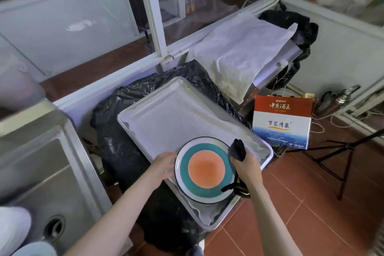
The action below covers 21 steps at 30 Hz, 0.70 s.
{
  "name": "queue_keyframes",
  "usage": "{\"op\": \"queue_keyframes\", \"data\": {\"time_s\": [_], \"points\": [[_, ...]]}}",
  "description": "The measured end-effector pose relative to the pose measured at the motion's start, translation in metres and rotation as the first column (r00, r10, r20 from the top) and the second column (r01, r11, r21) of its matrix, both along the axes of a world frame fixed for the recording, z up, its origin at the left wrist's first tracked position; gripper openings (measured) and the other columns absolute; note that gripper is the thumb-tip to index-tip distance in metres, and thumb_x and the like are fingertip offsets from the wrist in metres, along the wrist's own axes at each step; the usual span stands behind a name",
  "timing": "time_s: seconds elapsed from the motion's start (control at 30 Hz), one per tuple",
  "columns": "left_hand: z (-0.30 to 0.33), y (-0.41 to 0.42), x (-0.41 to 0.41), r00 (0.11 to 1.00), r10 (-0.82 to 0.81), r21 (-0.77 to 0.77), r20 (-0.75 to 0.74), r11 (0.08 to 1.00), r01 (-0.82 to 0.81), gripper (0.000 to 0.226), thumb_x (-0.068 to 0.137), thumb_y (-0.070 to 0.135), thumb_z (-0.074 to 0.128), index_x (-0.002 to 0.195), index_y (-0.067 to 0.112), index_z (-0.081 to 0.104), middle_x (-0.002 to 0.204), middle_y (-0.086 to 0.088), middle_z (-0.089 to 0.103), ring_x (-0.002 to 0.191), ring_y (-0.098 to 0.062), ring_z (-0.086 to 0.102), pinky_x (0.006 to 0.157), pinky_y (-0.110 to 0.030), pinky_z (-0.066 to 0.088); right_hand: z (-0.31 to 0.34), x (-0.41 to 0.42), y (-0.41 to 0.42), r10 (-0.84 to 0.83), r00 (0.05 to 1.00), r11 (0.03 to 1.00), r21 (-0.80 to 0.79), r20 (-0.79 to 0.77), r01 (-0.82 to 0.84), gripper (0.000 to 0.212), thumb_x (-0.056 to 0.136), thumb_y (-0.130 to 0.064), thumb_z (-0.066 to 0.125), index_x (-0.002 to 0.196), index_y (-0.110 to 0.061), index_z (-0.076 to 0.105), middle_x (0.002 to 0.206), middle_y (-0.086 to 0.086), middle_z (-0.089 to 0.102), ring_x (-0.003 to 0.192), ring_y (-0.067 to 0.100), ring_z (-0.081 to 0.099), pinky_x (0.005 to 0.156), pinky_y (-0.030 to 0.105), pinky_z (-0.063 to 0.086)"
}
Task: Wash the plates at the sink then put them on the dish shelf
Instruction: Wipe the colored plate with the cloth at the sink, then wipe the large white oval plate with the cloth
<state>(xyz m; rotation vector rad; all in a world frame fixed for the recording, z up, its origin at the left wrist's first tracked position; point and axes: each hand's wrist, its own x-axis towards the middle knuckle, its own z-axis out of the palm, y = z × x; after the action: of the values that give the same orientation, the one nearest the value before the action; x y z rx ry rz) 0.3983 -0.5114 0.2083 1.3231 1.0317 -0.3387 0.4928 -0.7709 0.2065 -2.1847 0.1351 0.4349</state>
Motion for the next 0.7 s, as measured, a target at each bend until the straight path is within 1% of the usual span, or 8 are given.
{"op": "queue_keyframes", "data": {"time_s": [0.03, 0.1, 0.2, 0.37, 0.47, 0.57, 0.63, 0.7], "points": [[0.007, 0.007, -0.01, 0.999, -0.033, 0.004, 0.027, 0.999, 0.033, 0.028, 0.098, 0.03, 0.068, 0.124, 0.017, 0.066, 0.119, -0.003, 0.07, 0.107, -0.015, 0.066, 0.09, -0.037, 0.056, 0.004, -0.004, 0.008, 0.013, 1.0, 0.998, 0.059, -0.012, -0.012, 0.014, 0.097, -0.028, 0.068, 0.106, -0.021, 0.06, 0.086, -0.006, 0.066, 0.089, 0.028, 0.064, 0.072, 0.038, 0.047], [0.016, 0.024, -0.032, 0.997, -0.047, 0.015, 0.059, 0.999, 0.046, 0.024, 0.101, 0.032, 0.064, 0.121, 0.02, 0.069, 0.121, -0.004, 0.072, 0.11, -0.019, 0.068, 0.097, -0.042, 0.056, 0.011, -0.014, 0.029, 0.039, 0.998, 0.983, 0.18, -0.052, -0.029, 0.019, 0.095, -0.018, 0.069, 0.112, -0.023, 0.061, 0.097, -0.005, 0.069, 0.098, 0.025, 0.066, 0.082, 0.041, 0.053], [0.024, 0.048, -0.073, 0.997, -0.023, 0.032, 0.079, 0.999, 0.02, 0.022, 0.103, 0.033, 0.062, 0.118, 0.021, 0.072, 0.115, -0.003, 0.077, 0.106, -0.023, 0.073, 0.096, -0.042, 0.059, 0.018, -0.038, 0.07, 0.082, 0.99, 0.934, 0.356, -0.117, -0.035, 0.023, 0.096, -0.018, 0.07, 0.115, -0.029, 0.065, 0.103, -0.007, 0.072, 0.098, 0.014, 0.067, 0.084, 0.035, 0.053], [0.021, 0.088, -0.151, 0.992, 0.093, 0.055, 0.083, 0.994, -0.098, 0.021, 0.105, 0.033, 0.06, 0.118, 0.021, 0.071, 0.107, 0.0, 0.08, 0.102, -0.021, 0.076, 0.096, -0.043, 0.06, 0.013, -0.092, 0.142, 0.185, 0.957, 0.886, 0.459, -0.223, -0.064, 0.021, 0.096, -0.013, 0.071, 0.115, -0.021, 0.068, 0.108, 0.001, 0.075, 0.105, 0.02, 0.069, 0.096, 0.044, 0.053], [0.014, 0.114, -0.202, 0.974, 0.204, 0.033, 0.094, 0.978, -0.208, 0.023, 0.103, 0.031, 0.063, 0.121, 0.019, 0.07, 0.108, -0.002, 0.08, 0.1, -0.024, 0.077, 0.093, -0.043, 0.061, 0.006, -0.132, 0.185, 0.245, 0.931, 0.88, 0.465, -0.27, -0.097, 0.024, 0.094, -0.012, 0.073, 0.119, -0.014, 0.071, 0.108, 0.006, 0.077, 0.106, 0.023, 0.071, 0.097, 0.043, 0.055], [0.01, 0.137, -0.255, 0.95, 0.297, 0.014, 0.099, 0.954, -0.3, 0.025, 0.104, 0.029, 0.062, 0.122, 0.015, 0.07, 0.108, -0.003, 0.08, 0.095, -0.024, 0.077, 0.085, -0.037, 0.061, 0.006, -0.176, 0.225, 0.324, 0.899, 0.869, 0.468, -0.293, -0.16, 0.02, 0.095, -0.011, 0.073, 0.115, -0.016, 0.071, 0.107, 0.004, 0.077, 0.102, 0.018, 0.072, 0.094, 0.035, 0.058], [0.007, 0.152, -0.292, 0.933, 0.349, -0.006, 0.089, 0.937, -0.35, 0.023, 0.106, 0.026, 0.059, 0.12, 0.012, 0.07, 0.11, -0.004, 0.079, 0.098, -0.026, 0.076, 0.082, -0.035, 0.061, 0.005, -0.204, 0.251, 0.382, 0.863, 0.86, 0.468, -0.33, -0.202, 0.02, 0.096, -0.01, 0.071, 0.115, -0.017, 0.072, 0.11, 0.006, 0.078, 0.104, 0.021, 0.073, 0.097, 0.041, 0.058], [0.005, 0.168, -0.328, 0.901, 0.427, -0.026, 0.075, 0.904, -0.426, 0.02, 0.107, 0.022, 0.057, 0.116, 0.01, 0.07, 0.11, -0.006, 0.079, 0.092, -0.022, 0.077, 0.074, -0.032, 0.06, 0.006, -0.233, 0.277, 0.433, 0.832, 0.853, 0.457, -0.347, -0.253, 0.021, 0.098, -0.011, 0.07, 0.118, -0.016, 0.071, 0.112, 0.006, 0.077, 0.106, 0.023, 0.072, 0.098, 0.043, 0.057]]}}
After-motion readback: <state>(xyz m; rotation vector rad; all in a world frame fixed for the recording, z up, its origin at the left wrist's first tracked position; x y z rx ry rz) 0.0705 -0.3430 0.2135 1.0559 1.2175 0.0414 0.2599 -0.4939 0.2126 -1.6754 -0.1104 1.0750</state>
